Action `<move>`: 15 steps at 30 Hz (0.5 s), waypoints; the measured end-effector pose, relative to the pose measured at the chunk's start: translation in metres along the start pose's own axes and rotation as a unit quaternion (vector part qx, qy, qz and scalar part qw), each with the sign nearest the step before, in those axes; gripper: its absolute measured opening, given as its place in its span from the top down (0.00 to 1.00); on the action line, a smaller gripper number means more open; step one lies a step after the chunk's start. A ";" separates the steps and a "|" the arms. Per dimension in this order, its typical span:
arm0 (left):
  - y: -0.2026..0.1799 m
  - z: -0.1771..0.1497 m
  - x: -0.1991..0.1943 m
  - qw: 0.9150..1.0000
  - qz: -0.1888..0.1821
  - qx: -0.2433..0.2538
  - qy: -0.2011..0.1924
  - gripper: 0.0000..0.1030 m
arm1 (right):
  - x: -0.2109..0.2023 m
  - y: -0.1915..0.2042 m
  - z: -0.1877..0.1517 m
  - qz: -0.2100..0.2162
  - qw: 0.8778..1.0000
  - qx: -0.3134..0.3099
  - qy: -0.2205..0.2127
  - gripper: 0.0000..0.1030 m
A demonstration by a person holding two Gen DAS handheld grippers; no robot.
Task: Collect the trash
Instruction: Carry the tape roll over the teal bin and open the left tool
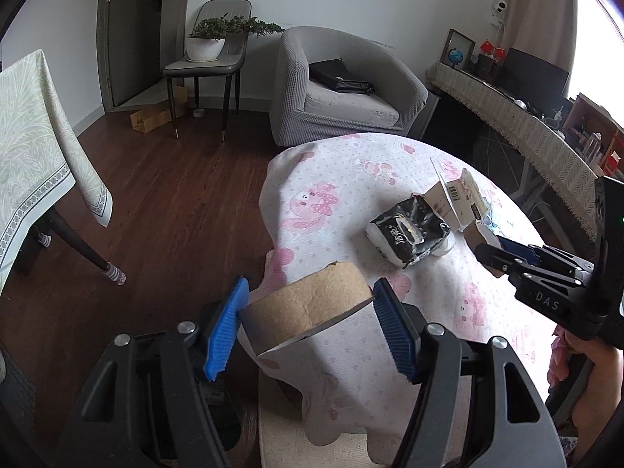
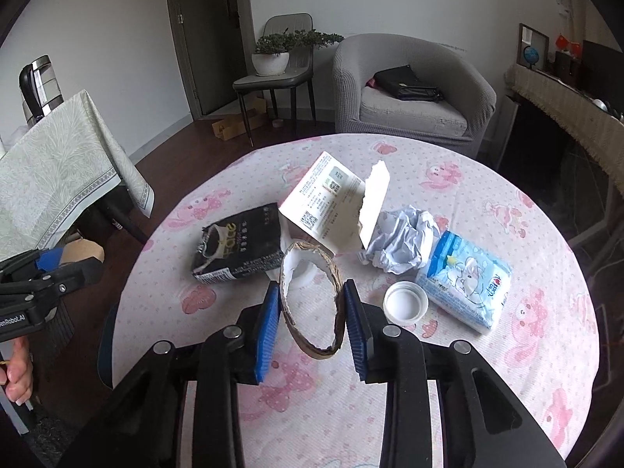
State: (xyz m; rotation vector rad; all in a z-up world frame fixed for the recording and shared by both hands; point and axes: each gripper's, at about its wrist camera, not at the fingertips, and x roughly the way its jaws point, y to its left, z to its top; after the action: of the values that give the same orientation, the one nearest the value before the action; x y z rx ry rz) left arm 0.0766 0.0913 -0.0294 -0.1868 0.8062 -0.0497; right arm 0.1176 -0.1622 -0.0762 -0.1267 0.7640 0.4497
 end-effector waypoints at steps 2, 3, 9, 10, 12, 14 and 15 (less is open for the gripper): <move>0.006 -0.002 -0.002 1.000 0.001 -0.004 0.001 0.34 | -0.004 0.006 0.004 0.006 1.000 -0.002 -0.008 0.68; 0.008 -0.004 -0.004 1.000 0.002 -0.005 0.001 0.34 | -0.005 0.008 0.006 0.011 1.000 -0.003 -0.011 0.68; 0.029 -0.013 -0.008 1.000 0.015 -0.010 0.003 0.34 | -0.010 0.030 0.011 0.037 0.999 -0.013 -0.023 0.68; 0.032 -0.014 -0.008 1.000 0.018 -0.013 0.006 0.34 | -0.011 0.034 0.013 0.044 0.999 -0.014 -0.027 0.68; 0.040 -0.017 -0.010 1.000 0.017 -0.017 0.006 0.34 | -0.012 0.042 0.015 0.057 0.998 -0.016 -0.033 0.68; 0.048 -0.021 -0.009 1.000 0.021 -0.018 0.007 0.34 | -0.013 0.050 0.017 0.067 0.997 -0.020 -0.035 0.68; 0.052 -0.023 -0.008 0.999 0.025 -0.020 0.010 0.34 | -0.014 0.054 0.017 0.071 0.997 -0.022 -0.035 0.68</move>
State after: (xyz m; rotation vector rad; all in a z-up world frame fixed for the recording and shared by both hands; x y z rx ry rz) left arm 0.0529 0.1401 -0.0487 -0.2043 0.8309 0.0114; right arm 0.0967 -0.1139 -0.0515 -0.0982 0.6970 0.6029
